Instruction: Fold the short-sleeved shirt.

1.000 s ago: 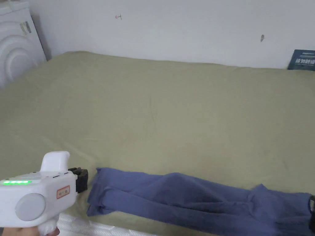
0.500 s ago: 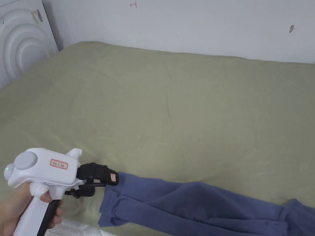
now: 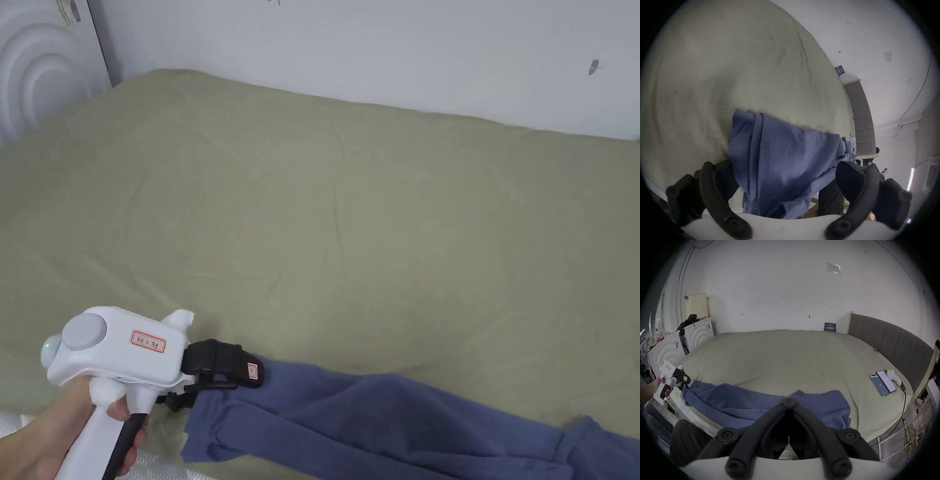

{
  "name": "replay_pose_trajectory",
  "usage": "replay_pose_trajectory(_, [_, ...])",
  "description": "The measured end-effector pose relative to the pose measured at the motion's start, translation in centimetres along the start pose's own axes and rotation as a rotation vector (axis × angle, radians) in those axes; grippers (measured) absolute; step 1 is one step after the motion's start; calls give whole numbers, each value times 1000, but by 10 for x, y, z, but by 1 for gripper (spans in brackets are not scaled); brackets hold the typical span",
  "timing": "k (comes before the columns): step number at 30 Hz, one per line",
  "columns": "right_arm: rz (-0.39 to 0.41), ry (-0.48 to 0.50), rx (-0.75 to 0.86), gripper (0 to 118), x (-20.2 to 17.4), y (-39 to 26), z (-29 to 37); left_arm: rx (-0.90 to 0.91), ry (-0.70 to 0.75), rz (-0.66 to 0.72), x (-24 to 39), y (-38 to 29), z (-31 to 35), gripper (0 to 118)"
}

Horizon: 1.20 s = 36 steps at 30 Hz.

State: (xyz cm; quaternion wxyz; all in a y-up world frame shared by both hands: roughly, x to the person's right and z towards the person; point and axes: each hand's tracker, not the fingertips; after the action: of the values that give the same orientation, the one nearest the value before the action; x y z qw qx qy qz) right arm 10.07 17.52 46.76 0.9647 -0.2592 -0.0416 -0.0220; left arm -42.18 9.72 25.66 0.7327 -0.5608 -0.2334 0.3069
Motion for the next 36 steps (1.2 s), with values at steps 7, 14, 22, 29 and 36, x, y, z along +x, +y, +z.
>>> replay_pose_trajectory(7, [-45, 9, 0, 0, 7, -4, 10, 71, 157, 55, -7, -11, 10, 5])
replay_pose_trajectory(14, [-59, 10, 39, 0, 22, 2, 26, 205, 116, 73, 5, 0, 54, 5])
replay_pose_trajectory(22, [-32, 7, 105, 0, 30, 19, 35, 300, 221, 48, 23, -14, 113, 5])
replay_pose_trajectory(29, [3, -42, 229, 0, 20, 39, 43, 218, 224, -150, 135, -37, 81, 5])
replay_pose_trajectory(36, [32, -42, 301, 0, 13, 49, 58, 106, 286, -305, 218, -53, -19, 5])
